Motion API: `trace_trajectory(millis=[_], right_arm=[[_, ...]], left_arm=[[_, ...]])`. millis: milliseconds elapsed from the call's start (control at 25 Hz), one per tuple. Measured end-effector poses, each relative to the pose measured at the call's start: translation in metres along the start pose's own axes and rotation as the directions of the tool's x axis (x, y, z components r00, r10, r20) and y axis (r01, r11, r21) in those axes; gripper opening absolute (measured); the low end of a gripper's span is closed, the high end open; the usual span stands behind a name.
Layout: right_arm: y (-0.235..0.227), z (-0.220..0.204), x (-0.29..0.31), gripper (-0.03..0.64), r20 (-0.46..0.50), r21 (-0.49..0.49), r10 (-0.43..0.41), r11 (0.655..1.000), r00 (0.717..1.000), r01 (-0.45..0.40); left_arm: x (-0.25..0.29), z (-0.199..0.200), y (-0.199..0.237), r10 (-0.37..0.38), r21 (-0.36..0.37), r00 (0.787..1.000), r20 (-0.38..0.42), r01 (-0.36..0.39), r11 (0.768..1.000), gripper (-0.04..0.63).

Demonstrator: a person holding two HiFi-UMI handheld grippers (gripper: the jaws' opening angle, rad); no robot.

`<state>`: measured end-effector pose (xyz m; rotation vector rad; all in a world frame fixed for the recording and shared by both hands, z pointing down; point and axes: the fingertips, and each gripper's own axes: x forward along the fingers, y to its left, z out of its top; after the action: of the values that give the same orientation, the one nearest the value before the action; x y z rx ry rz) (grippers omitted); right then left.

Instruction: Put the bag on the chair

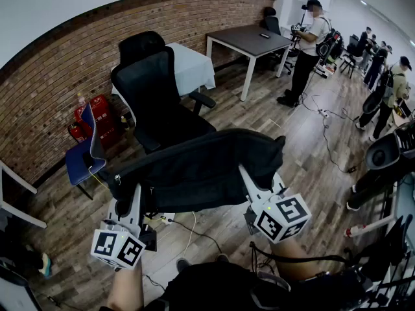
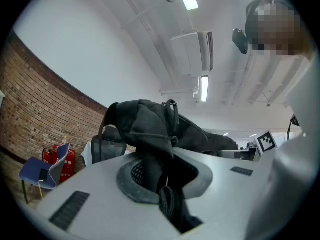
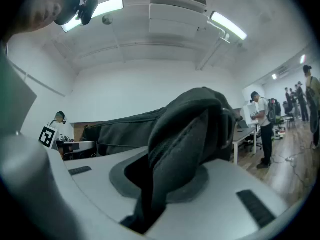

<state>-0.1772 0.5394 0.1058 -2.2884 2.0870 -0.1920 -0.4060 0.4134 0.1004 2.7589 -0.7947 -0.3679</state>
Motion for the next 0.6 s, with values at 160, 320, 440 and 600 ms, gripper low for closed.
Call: trace_trajectory(millis=[160,320,440,600], right_arm=[[-0.0035,-0.0005,-0.0031,0.067,-0.003,0.007,-0.01,1.0,1.0,0.01],[-0.0047,-0.0022,-0.0041,0.067,0.001,0.011,-0.019,1.0,1.0,0.019],[-0.0058,-0.0042,-0.0036,0.067,0.014,0.013,-0.018,1.0,1.0,0.018],[-0.0044,-0.0004,-0.0075,0.066,0.007,0.013,-0.04,0.999,0.999,0.04]], left_arm=[[0.0017,-0.0003,-0.0045,-0.005,0.001,1.0,-0.005,0.005,1.0,0.052],[0.0039,-0.0004,-0.0049,-0.014,0.001,1.0,-0.004,0.014,1.0,0.052],[0.0053,0.0001,-0.005,-0.022,0.002,1.0,-0.002,0.022,1.0,0.052],[0.0052,0.0017,-0.0067,-0.033,0.001,0.999,-0.004,0.033,0.999,0.052]])
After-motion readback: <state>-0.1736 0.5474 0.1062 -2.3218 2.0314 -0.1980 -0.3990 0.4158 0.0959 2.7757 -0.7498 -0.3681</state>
